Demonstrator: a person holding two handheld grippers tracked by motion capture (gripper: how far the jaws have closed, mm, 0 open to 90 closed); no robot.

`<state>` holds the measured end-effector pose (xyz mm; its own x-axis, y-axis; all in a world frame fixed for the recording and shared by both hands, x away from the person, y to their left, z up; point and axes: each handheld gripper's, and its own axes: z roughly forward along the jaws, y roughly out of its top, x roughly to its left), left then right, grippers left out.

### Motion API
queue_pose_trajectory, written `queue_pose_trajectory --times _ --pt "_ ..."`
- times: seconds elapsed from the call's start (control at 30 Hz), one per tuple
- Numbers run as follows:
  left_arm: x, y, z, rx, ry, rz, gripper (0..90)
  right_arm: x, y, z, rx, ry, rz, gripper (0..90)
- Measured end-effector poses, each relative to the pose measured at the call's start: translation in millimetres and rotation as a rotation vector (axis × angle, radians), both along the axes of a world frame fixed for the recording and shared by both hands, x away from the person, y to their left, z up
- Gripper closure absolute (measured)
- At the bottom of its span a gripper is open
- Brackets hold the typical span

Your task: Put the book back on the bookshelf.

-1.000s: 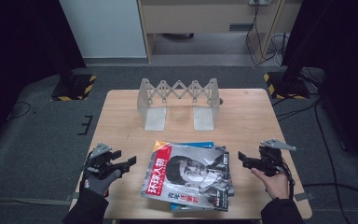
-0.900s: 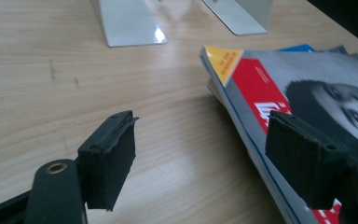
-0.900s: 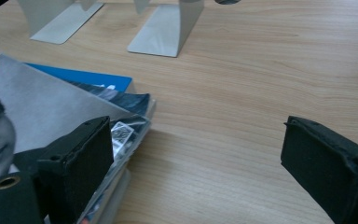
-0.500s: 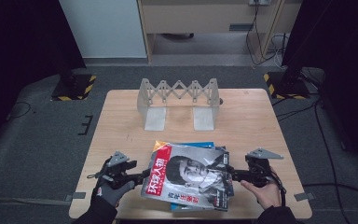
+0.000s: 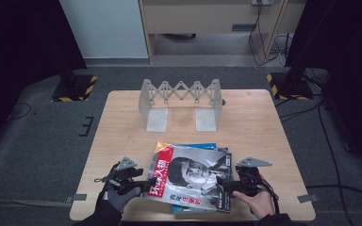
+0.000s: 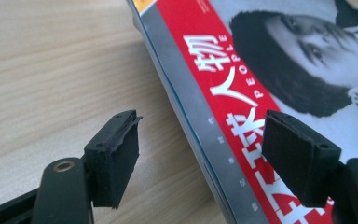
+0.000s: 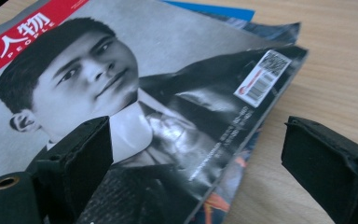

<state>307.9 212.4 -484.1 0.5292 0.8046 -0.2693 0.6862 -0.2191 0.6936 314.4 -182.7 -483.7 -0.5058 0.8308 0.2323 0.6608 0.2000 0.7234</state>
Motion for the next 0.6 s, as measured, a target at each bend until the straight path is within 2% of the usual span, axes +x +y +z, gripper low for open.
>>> queue_pose_trajectory --times 0.1,0.27,0.33,0.57,0.6 --pt "0.3 -0.6 -1.4 -0.013 0.021 -0.005 27.6 -0.2 2.7 -1.1 0.009 0.015 0.012 9.8" --pt "0.5 -1.1 -2.4 -0.017 0.021 -0.01 29.8 -0.7 5.1 -3.7 0.02 0.027 0.028 9.7" --pt "1.5 -1.0 -3.4 -0.03 0.033 -0.01 30.1 -0.9 6.1 -4.2 0.016 0.031 0.024 9.5" --pt "3.3 -0.5 -5.6 -0.051 0.05 -0.007 30.0 -0.5 6.5 -4.8 0.011 0.023 0.026 9.4" --pt "3.8 -1.5 -6.6 -0.065 0.061 -0.016 30.0 -0.3 7.1 -4.9 0.01 0.022 0.024 8.9"
